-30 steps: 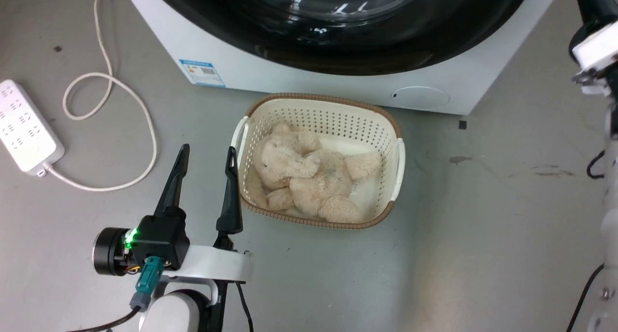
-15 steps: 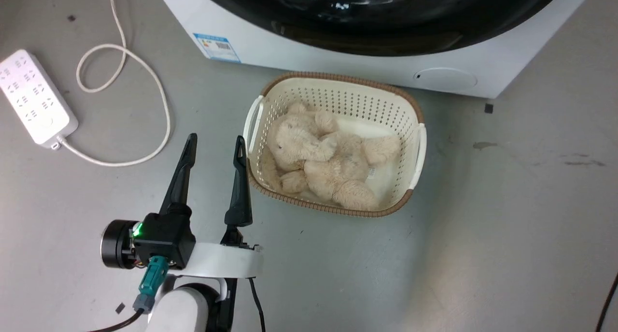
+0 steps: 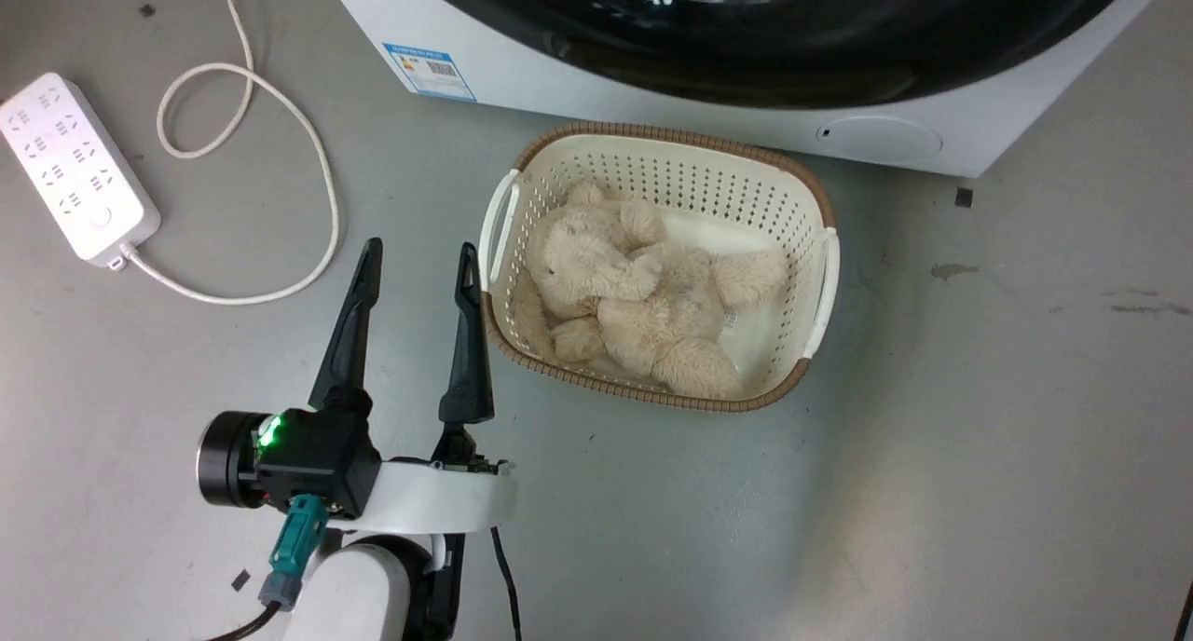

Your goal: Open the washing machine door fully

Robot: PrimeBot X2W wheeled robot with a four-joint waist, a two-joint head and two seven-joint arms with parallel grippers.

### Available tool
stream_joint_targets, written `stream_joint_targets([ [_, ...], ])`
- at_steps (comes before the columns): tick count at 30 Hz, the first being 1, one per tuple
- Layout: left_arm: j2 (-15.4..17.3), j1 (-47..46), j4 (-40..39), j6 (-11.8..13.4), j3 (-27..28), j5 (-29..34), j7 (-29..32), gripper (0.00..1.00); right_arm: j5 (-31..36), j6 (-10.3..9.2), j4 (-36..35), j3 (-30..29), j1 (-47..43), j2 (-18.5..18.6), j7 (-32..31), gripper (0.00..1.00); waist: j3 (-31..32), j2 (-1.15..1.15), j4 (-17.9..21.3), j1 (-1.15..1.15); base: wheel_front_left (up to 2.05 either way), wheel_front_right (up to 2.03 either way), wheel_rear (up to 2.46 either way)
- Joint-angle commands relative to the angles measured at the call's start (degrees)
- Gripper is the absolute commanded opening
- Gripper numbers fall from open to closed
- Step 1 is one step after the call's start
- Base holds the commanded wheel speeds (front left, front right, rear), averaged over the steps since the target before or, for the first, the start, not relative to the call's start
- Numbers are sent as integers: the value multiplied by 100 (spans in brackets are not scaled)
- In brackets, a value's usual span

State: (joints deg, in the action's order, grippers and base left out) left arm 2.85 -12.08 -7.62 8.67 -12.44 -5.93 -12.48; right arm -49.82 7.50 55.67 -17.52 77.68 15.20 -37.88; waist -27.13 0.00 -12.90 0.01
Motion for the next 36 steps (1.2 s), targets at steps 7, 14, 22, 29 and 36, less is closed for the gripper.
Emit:
stream_joint_targets([
  [7, 15, 63, 157, 46, -30, 82, -142, 100, -395, 0, 329, 45, -348, -77, -543, 0, 499, 0, 100, -1, 0, 0, 0],
  [14, 18, 296, 337, -27, 32, 110, -226, 100, -744, -1, 272, 191, -926, -449, -1248, 0, 976, 0, 186, -1, 0, 0, 0],
  [22, 16, 520, 457, -121, 104, 135, -252, 100, -972, -1, -332, 473, -1968, -1062, -2033, 0, 1438, 0, 225, -1, 0, 0, 0],
  [29, 13, 699, 533, -188, 89, 144, -252, 100, -1279, -1, -940, 767, -2789, -1223, -2567, 0, 1692, 0, 168, -1, 0, 0, 0],
  [36, 10, 877, 575, -257, 85, 143, -252, 100, -2648, -1, -1595, 2033, -3591, -1230, -2738, 0, 1828, 0, 74, -1, 0, 0, 0],
])
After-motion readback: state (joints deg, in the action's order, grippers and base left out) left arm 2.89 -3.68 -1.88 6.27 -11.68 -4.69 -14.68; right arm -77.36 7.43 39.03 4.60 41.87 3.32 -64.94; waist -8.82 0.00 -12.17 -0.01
